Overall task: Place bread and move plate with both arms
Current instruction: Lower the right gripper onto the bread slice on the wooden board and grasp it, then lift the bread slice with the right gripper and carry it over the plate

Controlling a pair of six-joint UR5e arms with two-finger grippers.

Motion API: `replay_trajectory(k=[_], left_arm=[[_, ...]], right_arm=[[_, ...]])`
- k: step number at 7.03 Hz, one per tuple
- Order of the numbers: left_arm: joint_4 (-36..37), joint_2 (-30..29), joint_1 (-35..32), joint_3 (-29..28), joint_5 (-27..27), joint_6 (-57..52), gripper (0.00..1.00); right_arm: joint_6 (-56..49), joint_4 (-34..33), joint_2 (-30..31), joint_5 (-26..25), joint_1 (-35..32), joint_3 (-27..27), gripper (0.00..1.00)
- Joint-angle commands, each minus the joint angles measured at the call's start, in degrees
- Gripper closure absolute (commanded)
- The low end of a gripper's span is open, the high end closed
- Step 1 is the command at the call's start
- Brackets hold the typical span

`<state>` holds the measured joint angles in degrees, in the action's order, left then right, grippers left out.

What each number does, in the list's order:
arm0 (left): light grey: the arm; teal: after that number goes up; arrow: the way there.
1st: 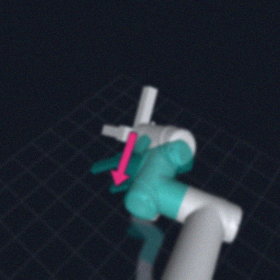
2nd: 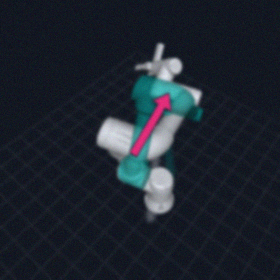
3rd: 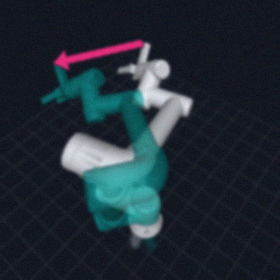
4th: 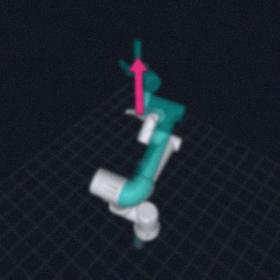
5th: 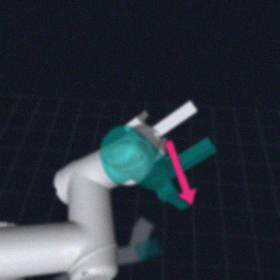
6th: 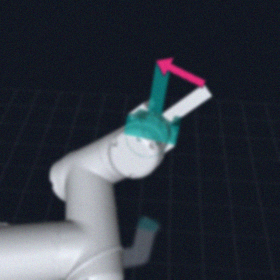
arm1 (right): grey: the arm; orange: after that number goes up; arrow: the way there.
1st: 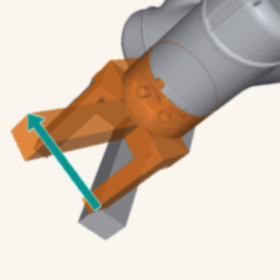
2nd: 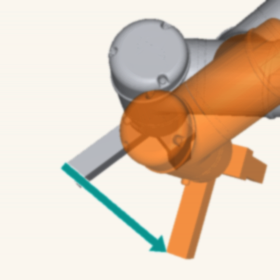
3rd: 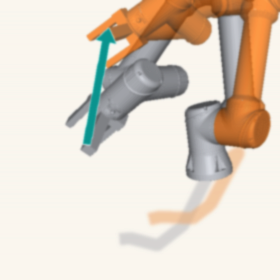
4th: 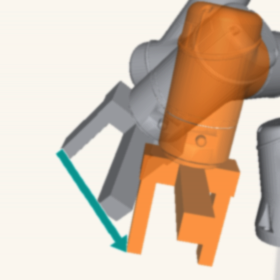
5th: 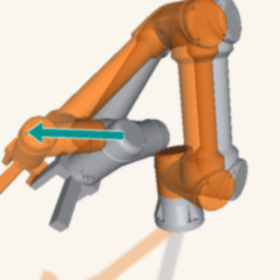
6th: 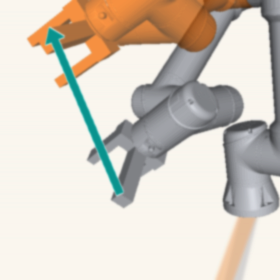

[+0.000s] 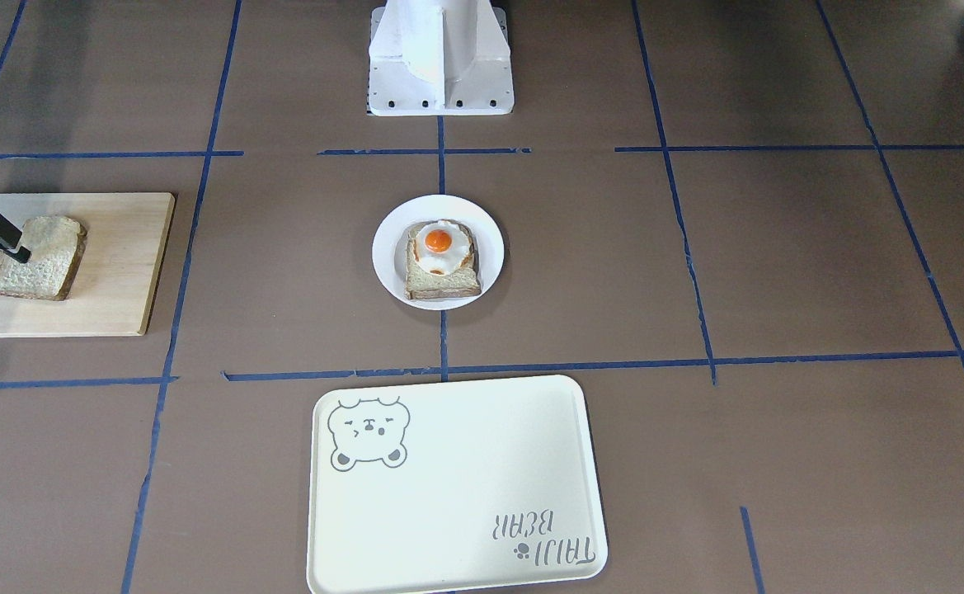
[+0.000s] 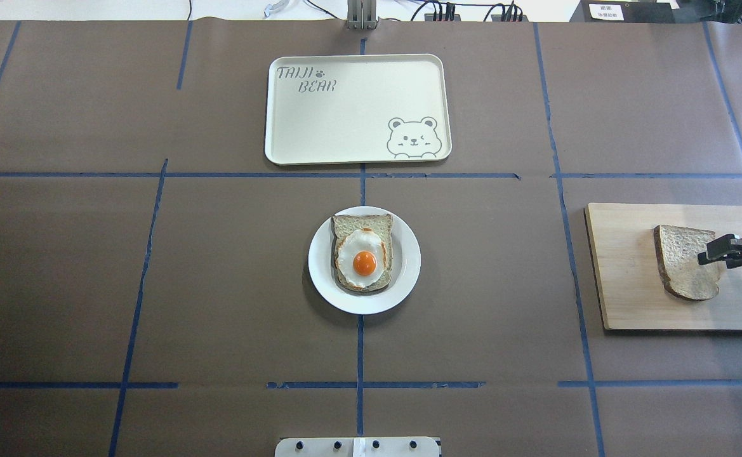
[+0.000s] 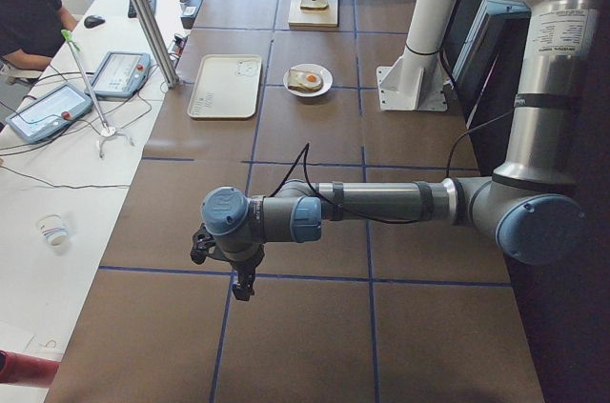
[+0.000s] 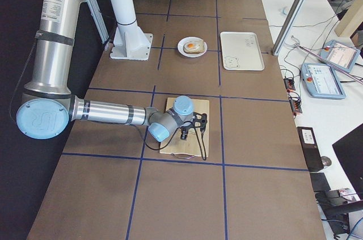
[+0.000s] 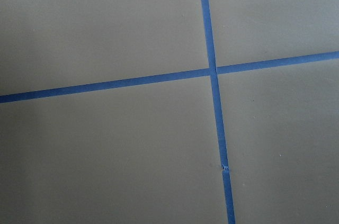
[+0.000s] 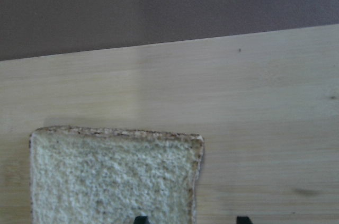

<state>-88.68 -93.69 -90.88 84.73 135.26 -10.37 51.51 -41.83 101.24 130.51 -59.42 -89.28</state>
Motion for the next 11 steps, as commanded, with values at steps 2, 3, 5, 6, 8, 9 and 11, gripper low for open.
replay_trajectory(k=[2,3,5,6,8,9,11], left_arm=[[0.00,0.00,0.00,0.00,0.00,0.00,0.00],[0.00,0.00,0.00,0.00,0.00,0.00,0.00],[0.00,0.00,0.00,0.00,0.09,0.00,0.00],[0.00,0.00,0.00,0.00,0.00,0.00,0.00],[0.00,0.00,0.00,0.09,0.00,0.00,0.00],[0.00,0.00,0.00,0.00,0.00,0.00,0.00],[0.00,0.00,0.00,-0.09,0.00,0.00,0.00]], right_arm=[[-0.09,-0.01,0.10,0.01,0.00,-0.11,0.74],[-0.09,-0.01,0.19,0.01,0.00,-0.20,0.81],[-0.70,-0.01,0.19,0.27,-0.08,-0.98,1.00],[-0.71,-0.01,0.54,0.36,-0.17,-2.47,1.00],[-0.53,0.16,0.80,0.80,-0.35,-5.89,1.00],[-0.62,0.51,1.06,4.72,-3.22,-9.13,1.00],[-0.01,2.27,-3.12,12.11,-8.33,-9.78,1.00]])
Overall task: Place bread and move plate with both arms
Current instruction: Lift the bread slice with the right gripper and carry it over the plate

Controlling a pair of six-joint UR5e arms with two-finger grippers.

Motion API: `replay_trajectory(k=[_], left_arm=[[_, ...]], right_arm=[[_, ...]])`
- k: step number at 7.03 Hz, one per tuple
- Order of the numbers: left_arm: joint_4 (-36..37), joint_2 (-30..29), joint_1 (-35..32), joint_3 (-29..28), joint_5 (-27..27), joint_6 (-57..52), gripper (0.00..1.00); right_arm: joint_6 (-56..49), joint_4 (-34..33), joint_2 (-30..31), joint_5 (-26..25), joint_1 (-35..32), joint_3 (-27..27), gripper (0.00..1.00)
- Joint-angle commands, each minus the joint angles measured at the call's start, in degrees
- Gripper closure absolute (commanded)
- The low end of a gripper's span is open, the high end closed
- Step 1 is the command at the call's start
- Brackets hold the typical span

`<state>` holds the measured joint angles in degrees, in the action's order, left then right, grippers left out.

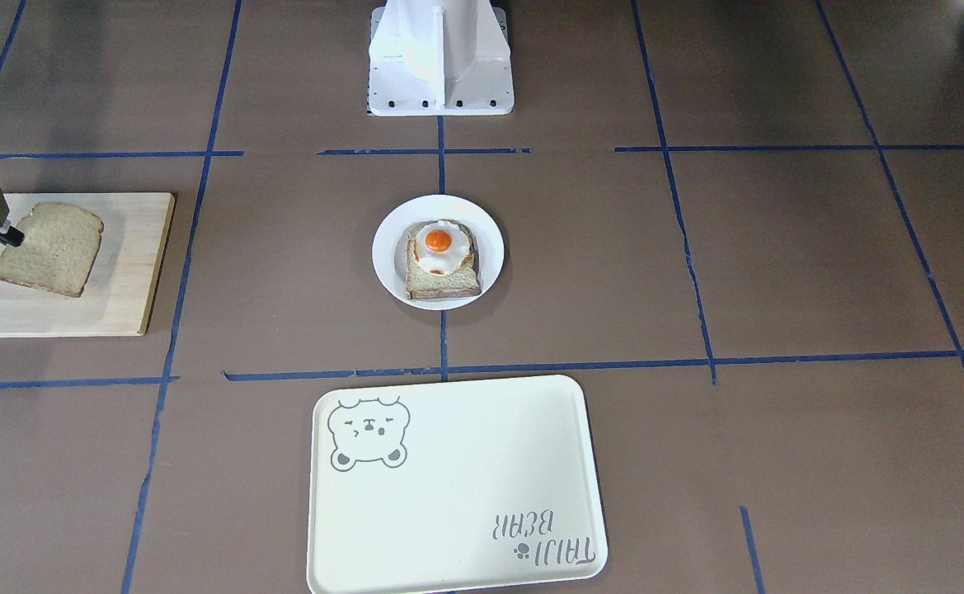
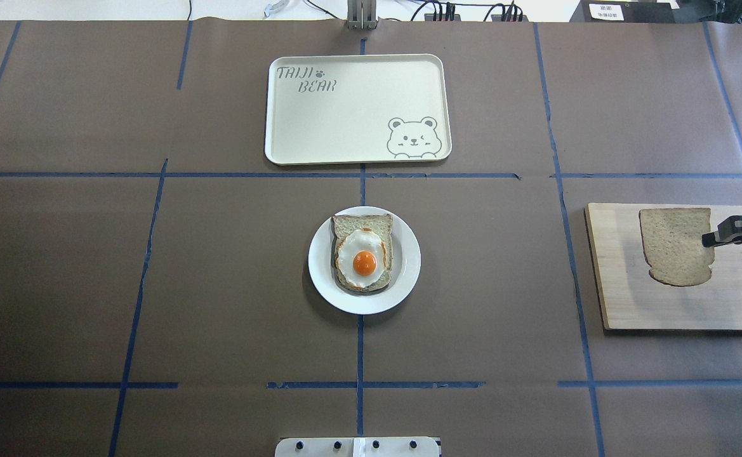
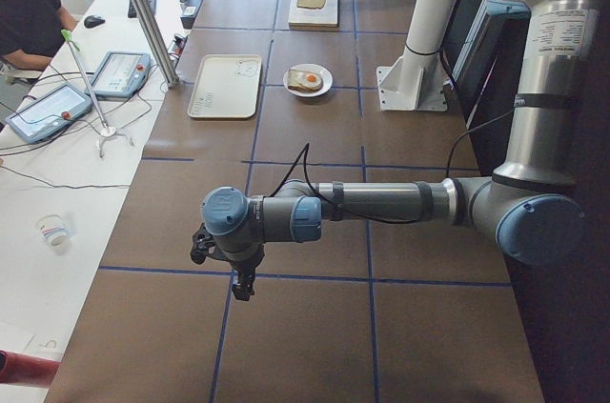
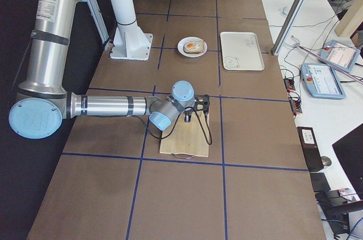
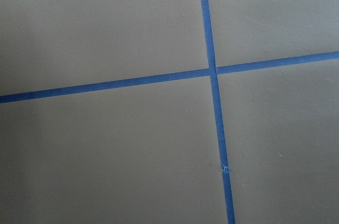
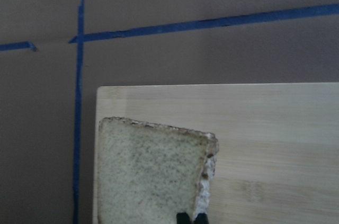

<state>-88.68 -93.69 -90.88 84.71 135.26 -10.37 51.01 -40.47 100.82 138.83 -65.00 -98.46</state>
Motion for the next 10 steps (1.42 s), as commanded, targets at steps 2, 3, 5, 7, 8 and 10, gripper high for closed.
replay_trajectory(k=[2,3,5,7,8,10], left_arm=[[0.00,0.00,0.00,0.02,0.00,0.35,0.00],[0.00,0.00,0.00,0.19,0.00,2.01,0.00],[0.00,-0.09,0.09,0.98,0.09,3.33,0.00],[-0.09,-0.18,0.09,1.25,0.09,3.78,0.00],[-1.83,-0.18,0.09,1.16,0.09,4.56,0.00],[-7.01,0.00,0.35,0.72,0.09,10.09,0.00]], right_arm=[[4.59,0.49,-12.00,5.57,-2.59,1.24,1.00],[14.10,0.66,-18.32,5.58,0.03,1.25,1.00],[27.86,0.05,-30.02,0.61,9.49,1.43,1.00],[33.34,-0.48,-35.06,-16.66,24.32,1.34,1.00],[33.27,-4.14,-38.30,-24.84,30.49,1.60,1.00],[32.40,-6.72,-42.11,-27.73,34.23,4.41,1.00]])
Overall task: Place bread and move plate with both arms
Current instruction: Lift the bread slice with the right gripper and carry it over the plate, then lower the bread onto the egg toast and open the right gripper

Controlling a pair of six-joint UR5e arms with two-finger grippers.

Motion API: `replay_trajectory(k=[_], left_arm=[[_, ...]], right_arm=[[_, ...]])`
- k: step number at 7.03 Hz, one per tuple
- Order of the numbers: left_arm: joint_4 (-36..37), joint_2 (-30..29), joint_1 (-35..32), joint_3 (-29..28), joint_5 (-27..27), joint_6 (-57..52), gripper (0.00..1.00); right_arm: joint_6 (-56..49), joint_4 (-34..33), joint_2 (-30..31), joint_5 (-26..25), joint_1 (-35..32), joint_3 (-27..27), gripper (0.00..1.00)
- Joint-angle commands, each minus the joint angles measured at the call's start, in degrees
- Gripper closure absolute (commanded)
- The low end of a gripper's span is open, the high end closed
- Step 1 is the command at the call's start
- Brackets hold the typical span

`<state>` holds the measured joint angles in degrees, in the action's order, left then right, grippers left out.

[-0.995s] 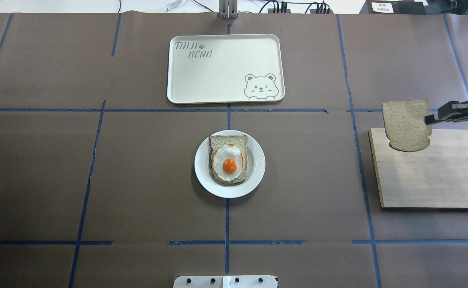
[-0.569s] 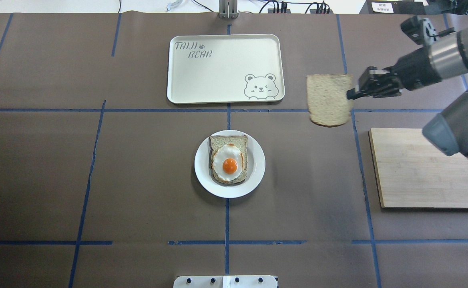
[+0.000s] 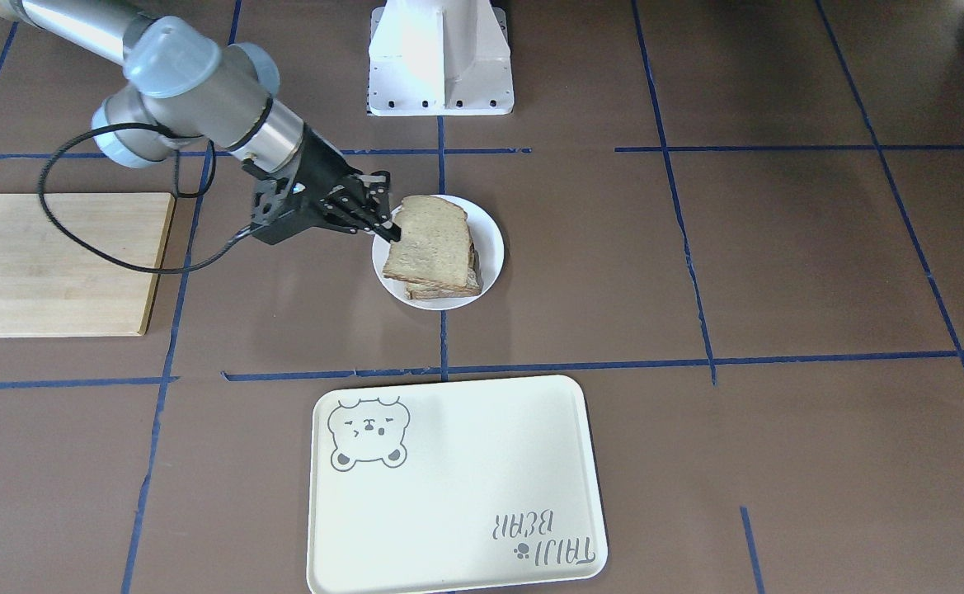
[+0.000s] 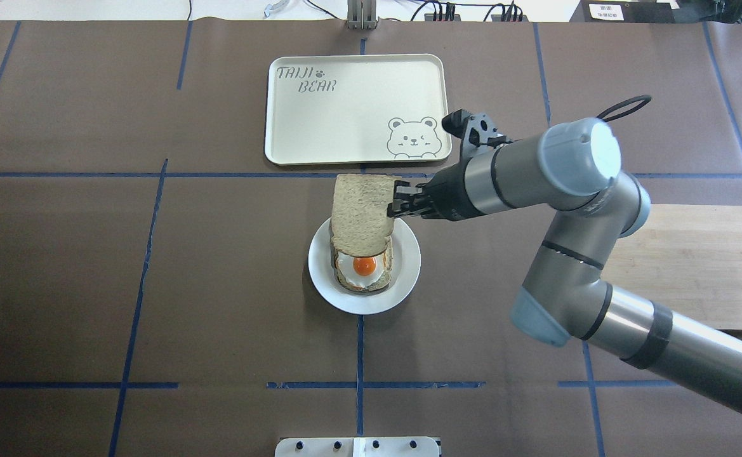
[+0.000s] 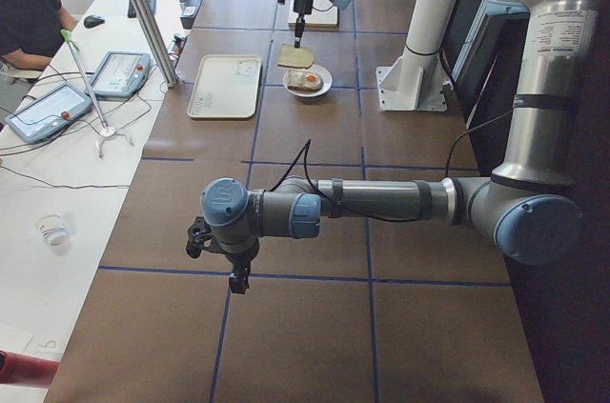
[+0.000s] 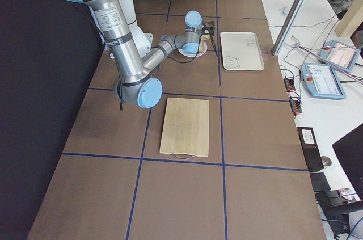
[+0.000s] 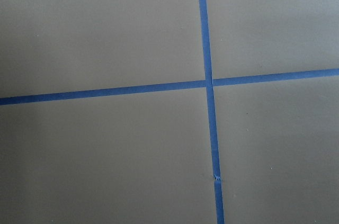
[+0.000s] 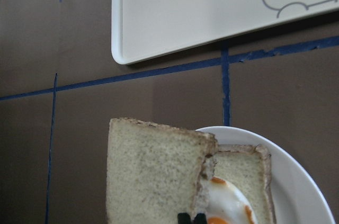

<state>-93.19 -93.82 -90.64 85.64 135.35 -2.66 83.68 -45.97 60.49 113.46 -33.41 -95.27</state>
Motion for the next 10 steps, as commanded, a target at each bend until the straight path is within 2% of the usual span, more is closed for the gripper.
replay_trajectory(k=[1,7,8,9,10], left_arm=[[-2.52,0.21,0.12,-0.30,0.00,2.39,0.00],[-2.52,0.12,0.12,-0.13,0.00,2.48,0.00],[-2.61,0.12,0.20,-0.13,0.00,2.48,0.00],[-2.61,0.12,0.20,-0.04,0.00,2.48,0.00],[-2.61,0.12,0.20,-0.04,0.00,2.48,0.00]], right_arm=[[-1.93,-1.14,-1.61,-2.37,2.91,3.05,1.00],[-4.05,-0.88,1.12,-1.84,3.35,3.77,1.00],[-4.49,-1.66,1.03,-2.01,3.44,4.21,0.93],[-4.58,-1.50,0.95,-2.10,3.35,4.82,0.44],[-4.49,-2.37,0.60,-2.19,3.35,4.92,0.00]])
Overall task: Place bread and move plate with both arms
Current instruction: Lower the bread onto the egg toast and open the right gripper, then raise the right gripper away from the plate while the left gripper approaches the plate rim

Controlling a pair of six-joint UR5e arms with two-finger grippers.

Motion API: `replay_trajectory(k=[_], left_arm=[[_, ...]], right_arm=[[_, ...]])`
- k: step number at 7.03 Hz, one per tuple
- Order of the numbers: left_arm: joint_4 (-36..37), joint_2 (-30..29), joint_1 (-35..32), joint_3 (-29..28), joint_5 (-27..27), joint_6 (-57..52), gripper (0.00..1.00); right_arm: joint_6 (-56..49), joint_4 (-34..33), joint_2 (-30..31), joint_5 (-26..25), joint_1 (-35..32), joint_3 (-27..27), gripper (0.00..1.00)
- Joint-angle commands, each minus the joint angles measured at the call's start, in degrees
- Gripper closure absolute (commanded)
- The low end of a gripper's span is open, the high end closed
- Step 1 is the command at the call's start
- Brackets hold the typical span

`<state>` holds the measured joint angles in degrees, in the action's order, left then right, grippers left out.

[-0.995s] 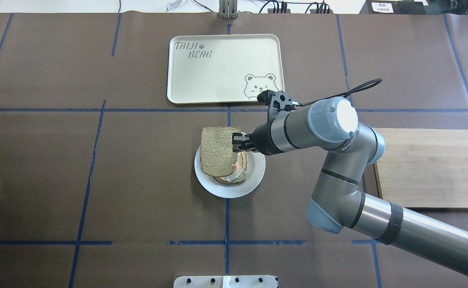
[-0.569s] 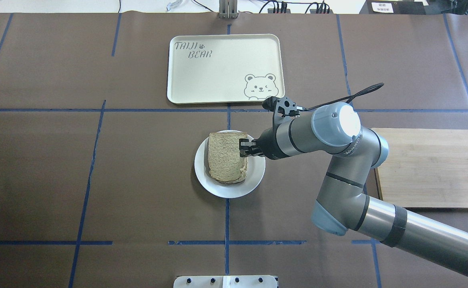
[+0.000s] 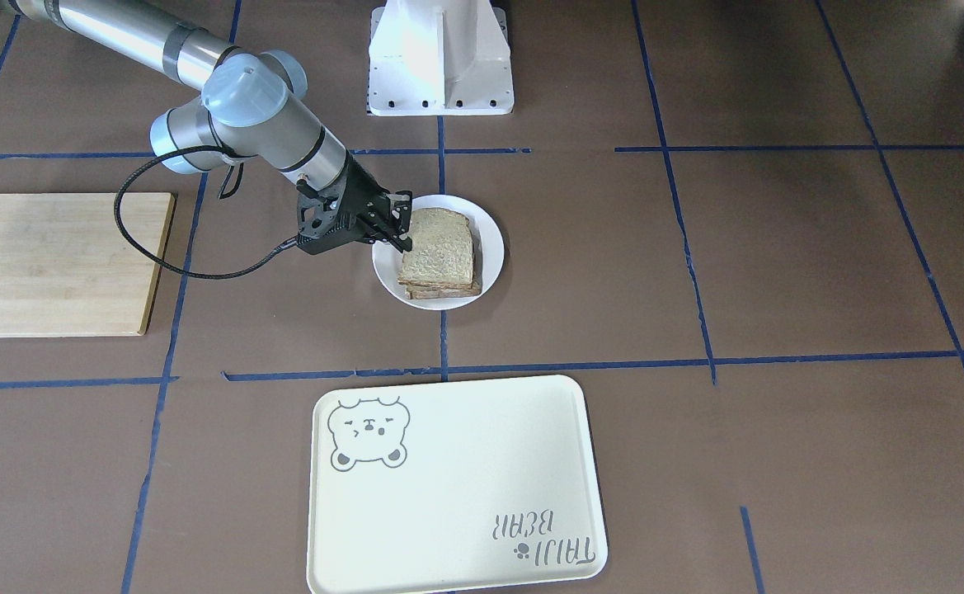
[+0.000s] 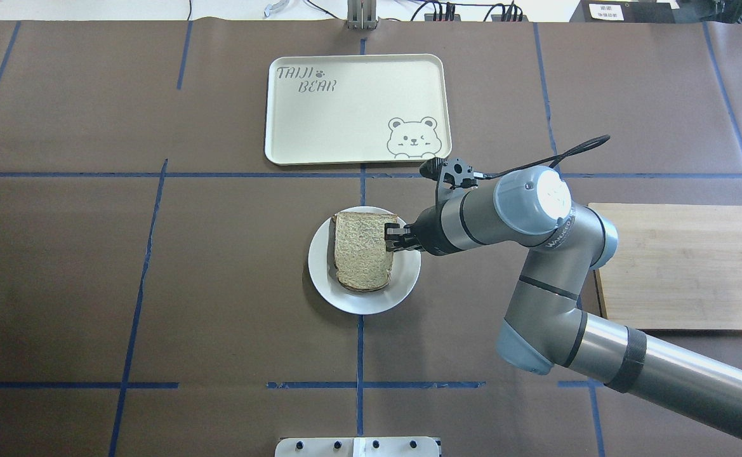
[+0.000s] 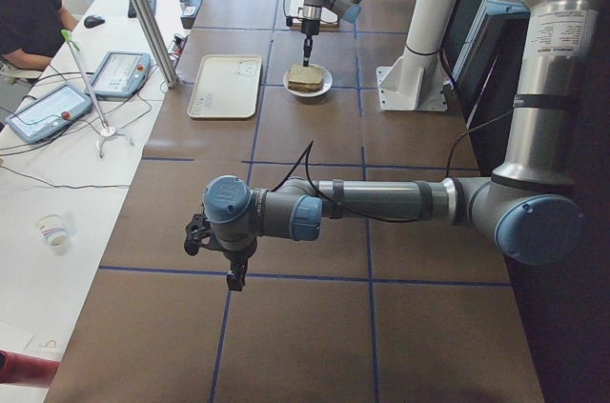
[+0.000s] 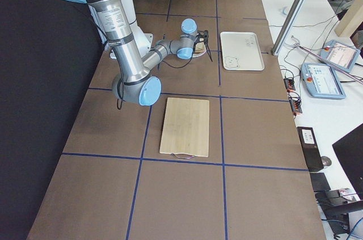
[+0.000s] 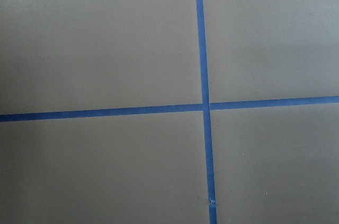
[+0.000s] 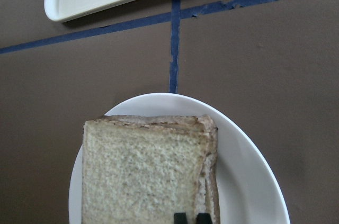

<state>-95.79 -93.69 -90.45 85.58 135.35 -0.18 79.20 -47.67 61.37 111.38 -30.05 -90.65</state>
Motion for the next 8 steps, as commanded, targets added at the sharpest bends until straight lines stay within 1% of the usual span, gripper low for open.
replay_trajectory(k=[1,2,3,4,5,6,7,8], left_arm=[[-0.01,-0.09,0.02,0.20,0.00,0.00,0.00],[-0.10,-0.26,0.10,0.38,0.44,0.00,0.00],[-0.18,-1.57,1.67,0.38,4.09,0.00,0.00],[-0.27,-2.97,4.47,1.17,6.31,1.65,0.00],[-0.27,-4.64,7.63,3.96,6.59,7.33,0.00],[-0.27,-5.61,10.71,8.42,6.68,15.47,0.00],[-0.62,-7.36,14.48,11.60,6.68,24.69,0.00],[-4.28,-10.34,18.52,11.98,6.59,34.44,0.00]], right_arm=[[0.60,-0.67,-0.46,-0.02,-0.18,-0.05,0.00],[0.78,-0.85,-0.55,0.15,-1.23,-0.05,0.00],[1.13,-4.59,-0.89,3.02,-3.50,-0.75,0.00],[1.13,-10.46,-0.90,4.97,-5.70,-3.54,0.00],[0.70,-18.00,-0.81,5.07,-7.37,-7.92,0.00],[-0.09,-25.56,-0.72,4.38,-8.78,-11.70,0.00],[-4.54,-31.64,-0.46,4.28,-10.80,-13.83,0.00],[-11.02,-38.66,-0.55,4.28,-12.47,-15.33,0.00]])
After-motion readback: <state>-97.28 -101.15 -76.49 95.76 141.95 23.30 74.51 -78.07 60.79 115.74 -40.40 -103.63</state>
